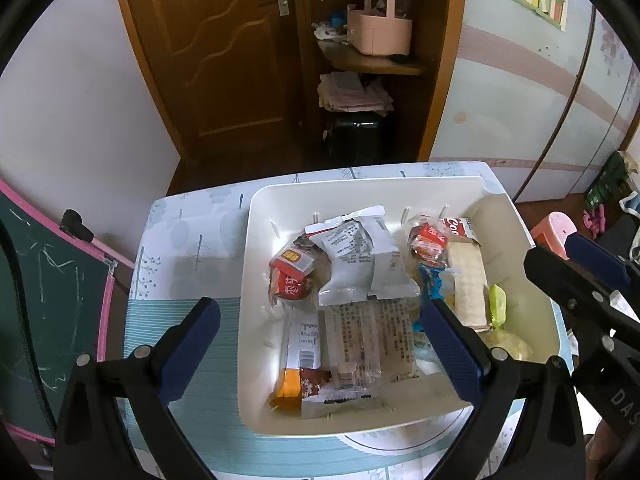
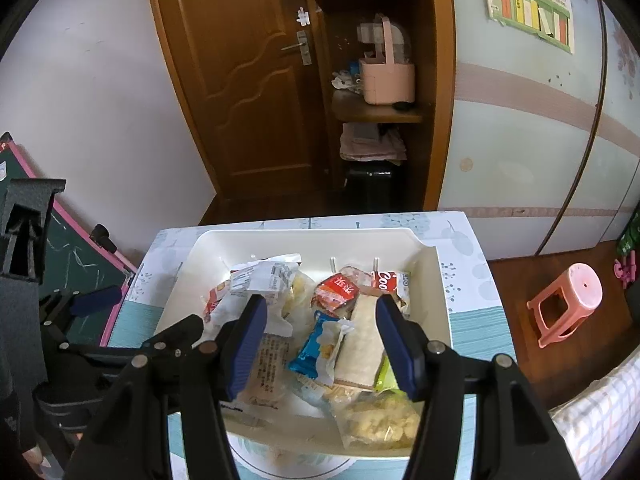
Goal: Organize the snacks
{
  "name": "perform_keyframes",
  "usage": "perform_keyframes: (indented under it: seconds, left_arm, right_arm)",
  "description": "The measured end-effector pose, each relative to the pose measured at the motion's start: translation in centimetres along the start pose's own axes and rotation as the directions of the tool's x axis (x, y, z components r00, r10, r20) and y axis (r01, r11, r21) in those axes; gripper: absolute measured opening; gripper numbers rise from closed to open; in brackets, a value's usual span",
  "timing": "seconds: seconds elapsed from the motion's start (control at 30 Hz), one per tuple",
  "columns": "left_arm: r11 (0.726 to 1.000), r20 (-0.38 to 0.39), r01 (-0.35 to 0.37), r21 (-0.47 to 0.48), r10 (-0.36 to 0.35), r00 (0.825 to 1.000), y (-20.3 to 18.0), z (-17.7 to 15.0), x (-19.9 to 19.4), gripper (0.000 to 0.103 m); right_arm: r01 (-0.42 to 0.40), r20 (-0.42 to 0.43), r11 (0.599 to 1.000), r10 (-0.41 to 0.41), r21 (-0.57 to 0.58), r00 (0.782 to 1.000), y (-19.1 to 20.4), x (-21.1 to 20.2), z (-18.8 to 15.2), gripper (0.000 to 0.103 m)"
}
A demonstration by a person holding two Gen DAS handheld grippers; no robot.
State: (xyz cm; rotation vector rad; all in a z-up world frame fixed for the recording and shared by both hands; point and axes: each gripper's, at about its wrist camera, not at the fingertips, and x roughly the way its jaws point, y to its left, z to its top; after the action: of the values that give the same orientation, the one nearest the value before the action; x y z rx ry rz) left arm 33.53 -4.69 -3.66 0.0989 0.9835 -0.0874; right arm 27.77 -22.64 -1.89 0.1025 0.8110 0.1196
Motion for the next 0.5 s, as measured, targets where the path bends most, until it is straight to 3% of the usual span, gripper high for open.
perform_keyframes:
  seconds: [0.27, 0.5]
  left_arm:
    - [1.0, 0.024, 0.013, 0.003, -0.013, 1.0, 0.2, -2.0, -3.7, 0.101]
    - [1.0, 0.047, 0.013, 0.009, -0.013, 0.999, 0.4, -6.8, -8.2, 0.101]
  right_arm:
    - [-0.012, 0.005, 1.0, 0.012, 0.012, 1.0, 0.7, -2.7, -1.0, 0.057]
    - [-0.031, 0.0, 0.999, 0.032, 0.036, 1.0, 1.3, -6.3, -4.6, 0.061]
